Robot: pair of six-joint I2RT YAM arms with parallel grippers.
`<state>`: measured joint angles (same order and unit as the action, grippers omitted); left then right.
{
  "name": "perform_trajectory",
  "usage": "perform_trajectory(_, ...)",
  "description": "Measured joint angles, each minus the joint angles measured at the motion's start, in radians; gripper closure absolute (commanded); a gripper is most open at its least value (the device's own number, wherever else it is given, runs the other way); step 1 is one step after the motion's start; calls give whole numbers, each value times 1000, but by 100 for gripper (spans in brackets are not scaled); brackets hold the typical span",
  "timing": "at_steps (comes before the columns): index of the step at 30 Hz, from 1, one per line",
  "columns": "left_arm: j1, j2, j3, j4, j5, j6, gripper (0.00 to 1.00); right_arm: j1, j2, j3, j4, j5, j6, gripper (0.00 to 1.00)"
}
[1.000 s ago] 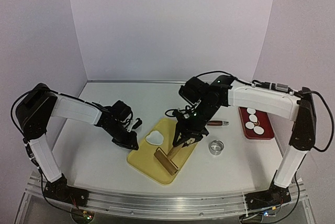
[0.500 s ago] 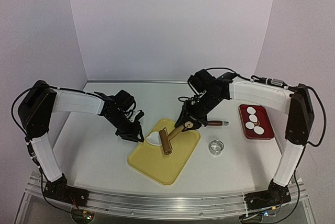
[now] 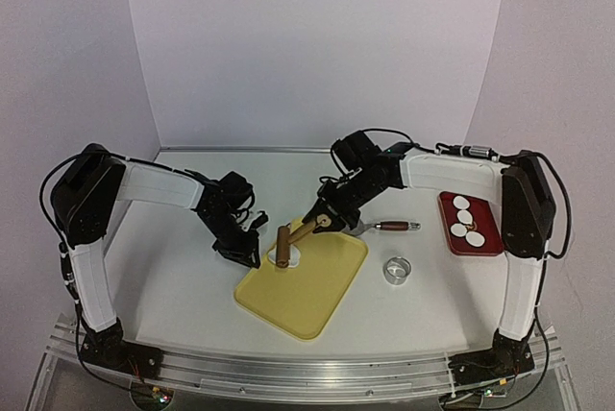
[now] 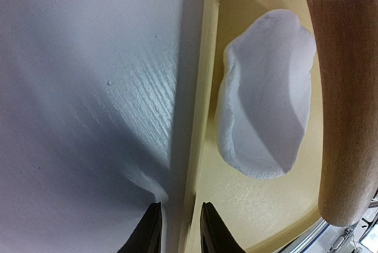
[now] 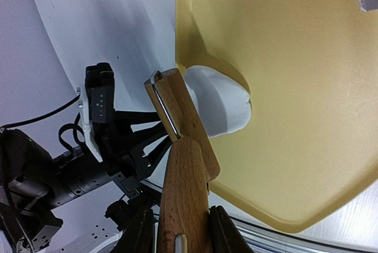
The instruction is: Roll out the dumpling wrappers from the dough
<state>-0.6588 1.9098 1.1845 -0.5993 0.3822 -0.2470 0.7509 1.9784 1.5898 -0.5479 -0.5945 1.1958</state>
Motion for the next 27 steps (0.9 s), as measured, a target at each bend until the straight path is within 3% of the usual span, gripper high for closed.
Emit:
perform_trajectory(7, 2, 51, 46, -2, 7, 68, 100, 0, 61, 2, 40, 13, 69, 100)
perform_trajectory(17, 1, 53, 50, -5, -4, 128, 100, -2, 19, -127, 144, 46, 165, 100)
perform_trajectory(27, 2, 53, 50, -4, 1, 152, 100, 36, 59, -40, 61, 102, 148, 100)
